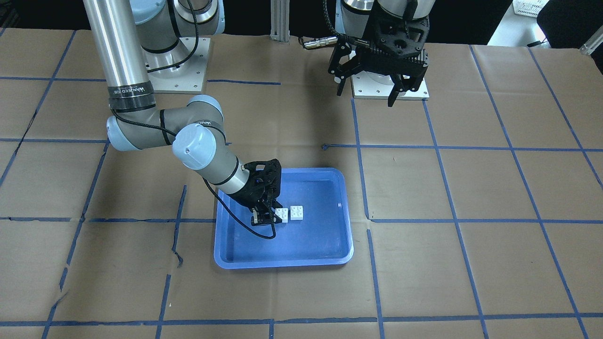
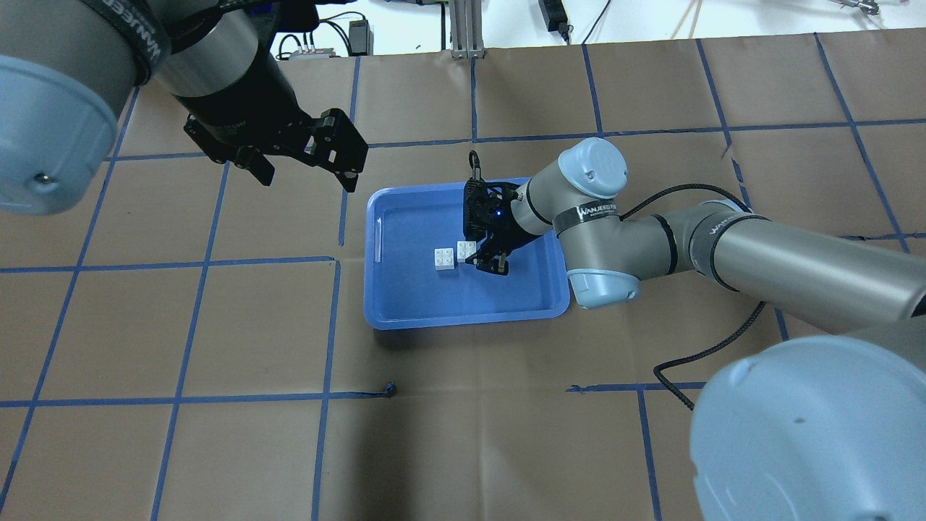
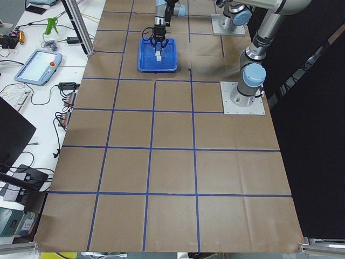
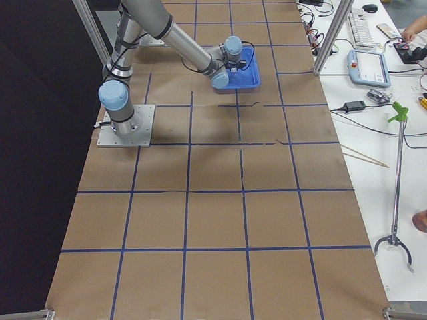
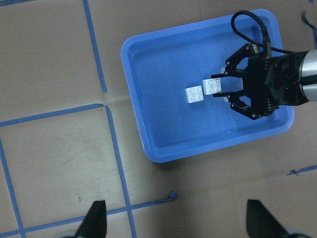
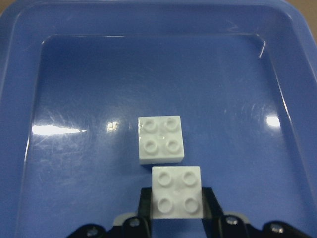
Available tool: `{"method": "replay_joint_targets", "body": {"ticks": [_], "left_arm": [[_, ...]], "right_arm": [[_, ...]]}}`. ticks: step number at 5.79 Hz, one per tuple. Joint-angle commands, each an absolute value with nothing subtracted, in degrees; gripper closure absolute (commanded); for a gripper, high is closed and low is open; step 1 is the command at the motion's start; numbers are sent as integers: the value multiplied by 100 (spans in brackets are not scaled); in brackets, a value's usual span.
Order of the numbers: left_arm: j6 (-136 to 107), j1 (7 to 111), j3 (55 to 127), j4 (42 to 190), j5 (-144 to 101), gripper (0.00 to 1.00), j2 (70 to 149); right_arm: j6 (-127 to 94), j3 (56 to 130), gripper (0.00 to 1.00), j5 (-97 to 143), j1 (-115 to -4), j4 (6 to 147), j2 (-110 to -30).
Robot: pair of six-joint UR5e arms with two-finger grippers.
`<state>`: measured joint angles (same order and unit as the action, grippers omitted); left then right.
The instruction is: Assemble white blocks and place on blue tray
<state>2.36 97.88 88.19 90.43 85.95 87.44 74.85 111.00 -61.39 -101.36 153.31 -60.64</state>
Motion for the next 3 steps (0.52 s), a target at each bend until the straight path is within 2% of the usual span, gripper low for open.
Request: {"method": "replay_joint_targets", "body": {"ticks": [1, 3], "left_arm": [[237, 9782, 8807, 9053, 8596, 1, 8736], [237, 9782, 8798, 9053, 8596, 1, 8736]], "right_arm": [[7418, 11127, 74, -6144, -10177, 15328, -6064], [7409, 11127, 74, -6126, -10257, 15372, -6064]]}}
